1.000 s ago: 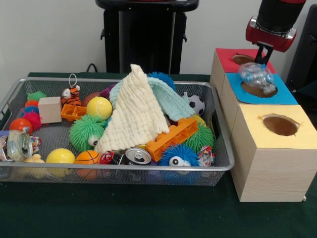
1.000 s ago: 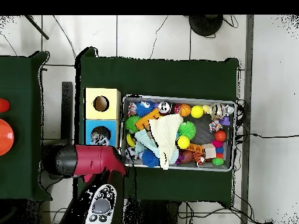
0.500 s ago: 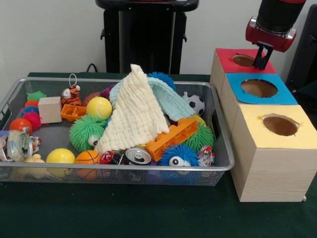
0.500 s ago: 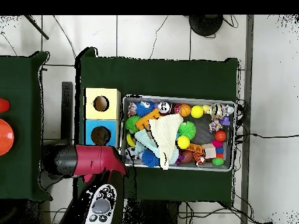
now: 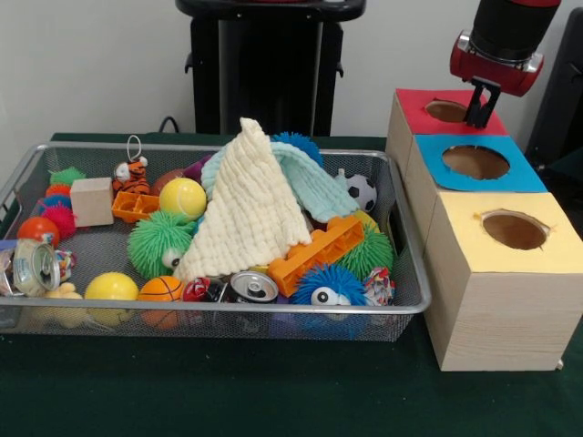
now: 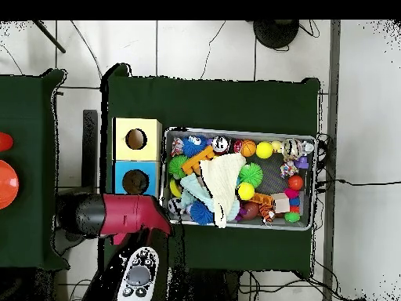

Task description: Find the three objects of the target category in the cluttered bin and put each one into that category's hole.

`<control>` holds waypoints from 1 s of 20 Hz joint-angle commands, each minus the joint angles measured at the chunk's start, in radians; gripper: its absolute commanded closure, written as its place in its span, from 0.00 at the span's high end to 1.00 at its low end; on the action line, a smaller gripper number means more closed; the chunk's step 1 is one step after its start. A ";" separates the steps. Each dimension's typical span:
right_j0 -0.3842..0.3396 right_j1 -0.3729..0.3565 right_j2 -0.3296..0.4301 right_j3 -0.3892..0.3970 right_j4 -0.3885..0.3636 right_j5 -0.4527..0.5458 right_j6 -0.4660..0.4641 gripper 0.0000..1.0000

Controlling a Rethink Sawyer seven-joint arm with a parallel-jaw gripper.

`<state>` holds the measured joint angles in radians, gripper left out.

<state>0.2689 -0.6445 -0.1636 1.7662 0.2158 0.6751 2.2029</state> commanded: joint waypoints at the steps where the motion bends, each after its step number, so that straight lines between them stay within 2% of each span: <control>1: -0.097 0.061 0.056 -0.053 -0.046 -0.110 0.031 0.00; 5: -0.112 0.024 0.031 -0.060 -0.076 -0.080 0.013 0.00; 9: -0.156 -0.057 0.039 -0.060 -0.087 0.022 -0.044 0.00; 13: -0.227 -0.128 0.081 -0.039 -0.096 0.085 -0.107 0.00; 20: -0.360 -0.189 0.134 0.002 -0.163 0.101 -0.207 0.00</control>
<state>-0.0007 -0.7749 -0.1254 1.7640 0.1361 0.6848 2.2029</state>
